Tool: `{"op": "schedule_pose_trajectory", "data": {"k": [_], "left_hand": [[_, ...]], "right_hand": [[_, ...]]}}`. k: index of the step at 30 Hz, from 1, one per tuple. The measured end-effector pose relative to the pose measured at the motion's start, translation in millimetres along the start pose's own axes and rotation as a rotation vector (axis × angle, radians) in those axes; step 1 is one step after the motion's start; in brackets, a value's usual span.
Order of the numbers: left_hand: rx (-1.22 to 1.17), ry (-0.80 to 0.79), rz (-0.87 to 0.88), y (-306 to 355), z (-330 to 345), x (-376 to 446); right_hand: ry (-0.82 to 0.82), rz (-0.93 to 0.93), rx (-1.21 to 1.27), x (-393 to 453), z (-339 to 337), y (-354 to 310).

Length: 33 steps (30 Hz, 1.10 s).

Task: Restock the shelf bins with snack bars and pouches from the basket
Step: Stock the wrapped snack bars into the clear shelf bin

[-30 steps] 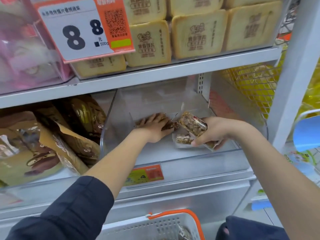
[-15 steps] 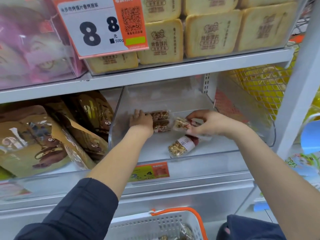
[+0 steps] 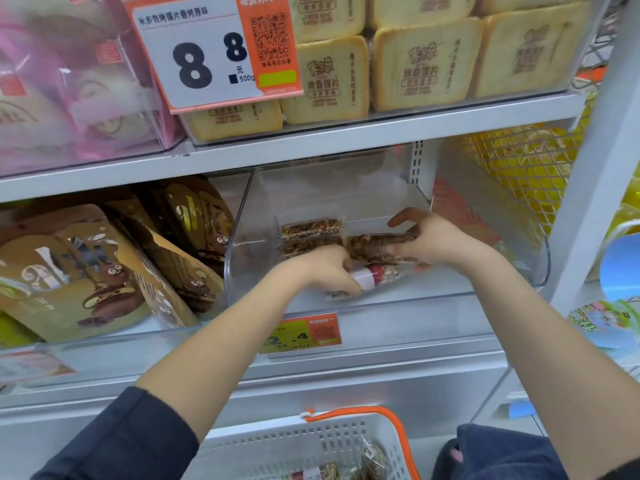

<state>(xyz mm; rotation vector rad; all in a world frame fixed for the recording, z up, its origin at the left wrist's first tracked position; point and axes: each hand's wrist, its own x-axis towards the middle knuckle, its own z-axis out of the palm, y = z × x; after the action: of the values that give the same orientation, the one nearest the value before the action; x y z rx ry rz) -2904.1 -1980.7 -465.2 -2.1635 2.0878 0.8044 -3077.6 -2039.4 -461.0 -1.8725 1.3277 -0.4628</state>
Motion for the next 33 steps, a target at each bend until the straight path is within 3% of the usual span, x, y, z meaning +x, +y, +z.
{"op": "schedule_pose_trajectory", "data": {"k": [3,6,12,15,20,25,27,30,33], "left_hand": [[-0.338,-0.044,-0.193,-14.5,-8.3,-9.6],[-0.466,0.089,-0.317,-19.6,-11.7,-6.5],[-0.082,0.163,-0.258,-33.5,-5.9,0.1],[0.088,0.284,-0.302,-41.2,-9.4,6.6],[0.167,0.351,-0.334,-50.4,-4.5,14.6],[0.123,0.387,-0.308,-47.6,-3.0,3.6],[0.073,0.407,-0.243,-42.6,-2.4,-10.7],[-0.08,0.581,-0.058,-30.3,5.4,-52.9],[-0.131,0.802,0.192,-22.9,32.1,-110.2]], "right_hand": [[0.117,0.137,0.264,2.6,-4.4,1.1],[0.06,0.231,0.069,7.6,0.1,-3.5],[-0.053,0.208,-0.367,7.0,0.6,-8.4],[-0.048,0.199,-0.516,2.4,-4.8,-7.0],[-0.203,0.038,-0.432,-2.4,1.6,-2.5],[-0.394,-0.078,-0.569,-12.9,8.0,-8.3],[-0.345,-0.069,-0.602,-16.9,3.9,-5.9],[-0.096,-0.075,-0.496,-28.0,-7.7,-6.6],[0.172,-0.279,-0.392,-66.1,-4.4,-26.8]]}}
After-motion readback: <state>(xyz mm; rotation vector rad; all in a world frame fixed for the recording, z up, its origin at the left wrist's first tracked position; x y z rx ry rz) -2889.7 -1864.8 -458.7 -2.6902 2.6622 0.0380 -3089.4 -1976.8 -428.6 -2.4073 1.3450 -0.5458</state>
